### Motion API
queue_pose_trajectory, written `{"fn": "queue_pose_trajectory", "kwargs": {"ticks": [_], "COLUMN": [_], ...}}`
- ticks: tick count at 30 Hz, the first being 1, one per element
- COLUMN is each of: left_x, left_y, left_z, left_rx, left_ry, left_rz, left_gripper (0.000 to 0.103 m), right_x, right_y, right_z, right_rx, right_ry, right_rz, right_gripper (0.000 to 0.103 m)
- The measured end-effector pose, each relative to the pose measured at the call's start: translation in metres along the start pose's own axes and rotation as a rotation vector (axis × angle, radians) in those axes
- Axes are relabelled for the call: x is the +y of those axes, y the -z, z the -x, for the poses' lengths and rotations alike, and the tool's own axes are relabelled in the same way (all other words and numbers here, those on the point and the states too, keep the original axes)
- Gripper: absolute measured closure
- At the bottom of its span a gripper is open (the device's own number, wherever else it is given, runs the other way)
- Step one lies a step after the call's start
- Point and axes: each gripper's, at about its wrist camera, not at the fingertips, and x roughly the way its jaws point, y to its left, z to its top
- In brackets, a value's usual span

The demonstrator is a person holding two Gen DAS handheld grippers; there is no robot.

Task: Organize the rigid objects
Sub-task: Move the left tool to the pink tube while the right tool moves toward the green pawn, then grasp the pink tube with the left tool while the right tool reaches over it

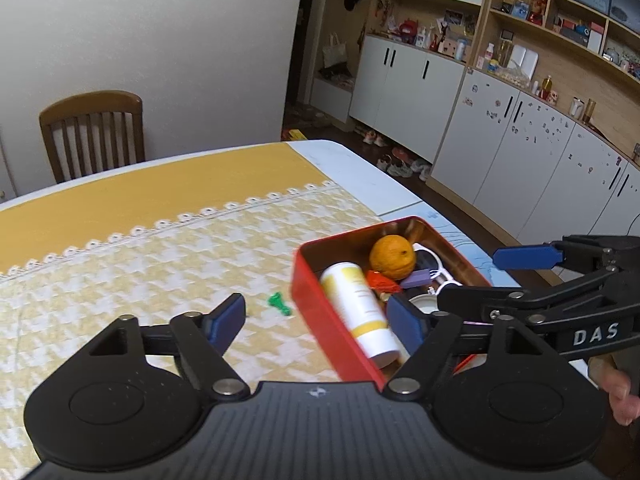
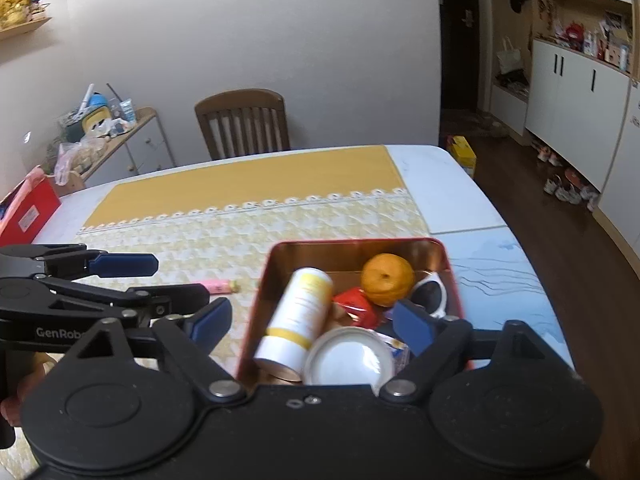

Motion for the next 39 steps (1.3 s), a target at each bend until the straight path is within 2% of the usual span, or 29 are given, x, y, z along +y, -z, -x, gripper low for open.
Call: {"fn": "queue_pose_trajectory", "kwargs": {"ticks": [6, 14, 23, 27, 33, 39], "left_x": [0.017, 0.052, 0.079, 0.085, 0.086, 0.084], "left_y": [0.011, 0.025, 0.039, 0.045, 0.053, 0.052], "left_z": [0.009, 0.001, -0.016, -0.026, -0.039, -0.052], "left_rx": [-0.037, -0.034, -0.005, 0.007, 0.02, 0.012], "left_ry": [-0.046, -0.09, -0.091, -0.091, -0.087, -0.073], "left_rz": [-0.027, -0.001, -0.013, -0.05, -0.098, -0.137], "left_gripper": [0.017, 0.017, 0.017, 0.017, 0.017, 0.017], "right_x": [0.025, 0.055, 0.091, 0.102, 0.107, 0.11], "right_y": [-0.001, -0.006, -0.009, -0.008, -0.012, -0.018], "right_z": [-0.002, -0.02, -0.046, -0.065, -0.096, -0.119], "right_rx": [-0.031, -0.028, -0.01, 0.01, 0.046, 0.082], "right_ry": [-0.026, -0.035, -0.063, -0.036, -0.009, 0.054], "right_rz": [0.033, -0.019, -0.079, -0.083, -0.167, -0.271], "right_gripper": [0.0, 0.0, 0.0, 0.0, 0.001, 0.008]}}
